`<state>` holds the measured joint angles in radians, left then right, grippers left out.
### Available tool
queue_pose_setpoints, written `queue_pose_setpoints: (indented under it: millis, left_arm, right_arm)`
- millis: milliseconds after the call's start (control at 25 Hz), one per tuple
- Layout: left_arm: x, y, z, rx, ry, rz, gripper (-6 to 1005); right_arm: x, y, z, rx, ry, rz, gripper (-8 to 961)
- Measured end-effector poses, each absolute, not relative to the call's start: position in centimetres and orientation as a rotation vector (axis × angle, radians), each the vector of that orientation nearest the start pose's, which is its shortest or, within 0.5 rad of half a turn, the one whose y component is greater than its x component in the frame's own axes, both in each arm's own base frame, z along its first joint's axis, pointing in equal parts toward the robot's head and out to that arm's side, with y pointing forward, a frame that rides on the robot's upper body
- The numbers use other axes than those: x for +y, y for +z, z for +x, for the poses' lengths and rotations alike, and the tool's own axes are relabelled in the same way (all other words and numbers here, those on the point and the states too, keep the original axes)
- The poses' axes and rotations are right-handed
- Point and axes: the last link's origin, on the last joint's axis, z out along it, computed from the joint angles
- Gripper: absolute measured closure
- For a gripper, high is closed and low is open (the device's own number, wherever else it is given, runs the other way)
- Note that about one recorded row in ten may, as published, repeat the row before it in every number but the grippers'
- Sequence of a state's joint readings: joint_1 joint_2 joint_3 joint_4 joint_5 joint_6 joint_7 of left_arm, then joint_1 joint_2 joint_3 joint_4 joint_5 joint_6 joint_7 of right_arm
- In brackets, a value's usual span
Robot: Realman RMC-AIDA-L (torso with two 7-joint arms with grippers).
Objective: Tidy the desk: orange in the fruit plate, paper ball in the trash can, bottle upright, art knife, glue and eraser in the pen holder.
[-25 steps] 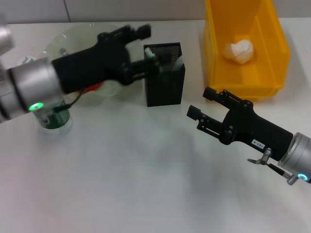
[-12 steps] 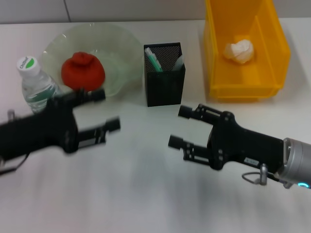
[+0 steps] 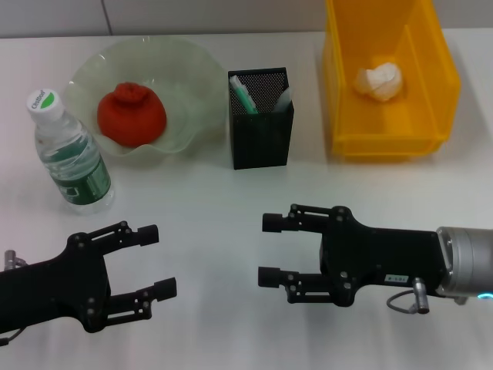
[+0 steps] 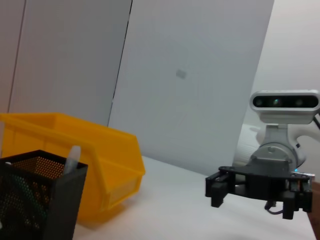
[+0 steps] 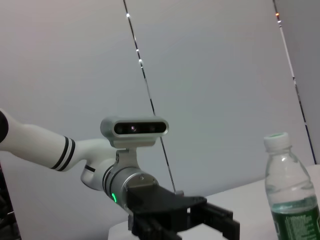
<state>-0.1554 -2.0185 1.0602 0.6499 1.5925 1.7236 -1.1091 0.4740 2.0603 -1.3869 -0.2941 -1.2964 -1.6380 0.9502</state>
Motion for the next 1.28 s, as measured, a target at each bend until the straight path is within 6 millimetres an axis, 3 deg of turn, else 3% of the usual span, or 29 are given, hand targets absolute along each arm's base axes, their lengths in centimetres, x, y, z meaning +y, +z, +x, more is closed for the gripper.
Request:
queue_pose_setpoints:
  millis: [240, 440, 1280]
  left_arm:
    - [21.4, 0.2, -30.9, -0.523, -0.942, -2.725, 202]
    - [21.6, 0.3, -31.0, -0.521, -0.935, -2.721, 202]
    - [22.7, -0.9, -30.2, -0.517, -0.935, -2.739, 202]
  right_arm:
    - [25.8, -7.4, 23.3, 0.35, 1.125, -2.878, 226]
    - [25.4, -7.7, 23.6, 0.309, 1.087, -2.908, 131]
    - [24.6, -7.9, 24.4, 0.269, 1.058, -2.899, 133]
